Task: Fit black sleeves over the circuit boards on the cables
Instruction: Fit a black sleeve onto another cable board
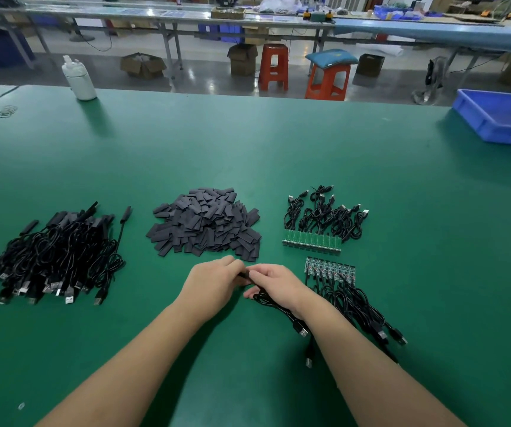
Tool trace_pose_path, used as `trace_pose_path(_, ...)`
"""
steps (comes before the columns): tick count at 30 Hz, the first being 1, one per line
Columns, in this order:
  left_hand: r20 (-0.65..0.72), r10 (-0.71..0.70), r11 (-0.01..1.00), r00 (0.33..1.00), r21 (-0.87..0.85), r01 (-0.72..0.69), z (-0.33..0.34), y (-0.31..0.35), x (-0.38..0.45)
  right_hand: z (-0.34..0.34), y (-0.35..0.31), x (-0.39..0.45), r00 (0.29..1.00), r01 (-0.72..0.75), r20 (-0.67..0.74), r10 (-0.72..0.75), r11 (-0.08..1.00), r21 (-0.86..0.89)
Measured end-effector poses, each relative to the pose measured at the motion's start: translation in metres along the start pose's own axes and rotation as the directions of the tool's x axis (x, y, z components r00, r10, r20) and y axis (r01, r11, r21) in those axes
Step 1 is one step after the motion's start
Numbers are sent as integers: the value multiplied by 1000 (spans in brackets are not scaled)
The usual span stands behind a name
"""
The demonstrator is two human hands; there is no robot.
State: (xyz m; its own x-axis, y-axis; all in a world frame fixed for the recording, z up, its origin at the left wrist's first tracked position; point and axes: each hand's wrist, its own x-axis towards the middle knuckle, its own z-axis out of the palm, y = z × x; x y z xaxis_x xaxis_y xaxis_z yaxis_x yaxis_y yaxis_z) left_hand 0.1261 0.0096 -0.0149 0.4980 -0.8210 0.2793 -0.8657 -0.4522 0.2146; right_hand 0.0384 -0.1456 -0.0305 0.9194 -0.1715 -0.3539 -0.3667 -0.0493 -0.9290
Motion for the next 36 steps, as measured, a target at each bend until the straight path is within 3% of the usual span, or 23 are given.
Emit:
trace_pose_path(7, -20, 2, 1000, 1000, 18, -2, -1, -1, -6, -1, -3, -2, 999, -36, -5, 37, 999, 33)
trace_pose_path(11, -9, -3, 1000, 1000, -29, 3, 0, -10, -11, -5, -4, -6, 1000, -11, 18, 14, 988, -155)
trace_pose_path(14, 43, 23, 995, 999, -99, -19, 0, -12, -14, -5, -4, -8, 1000, 9, -12, -11, 984, -177)
trace_pose_path(17, 110, -21, 969, 994, -244, 47, -3, -14, -15, -3, -5, -8, 998, 21, -45, -32, 974, -226)
trace_pose_path(24, 230, -130, 915, 964, -348, 206, -8, -19, -17, 1, -8, -9, 998, 15, -58, -34, 951, -310)
trace_pose_path(30, 357, -220, 806, 908, -458, 375, -11, -23, -18, 7, -13, -12, 982, 100, -76, -175, 813, -574)
trace_pose_path(36, 399, -252, 759, 882, -483, 436, -11, -21, -19, 12, -15, -13, 973, 143, -33, -230, 704, -695)
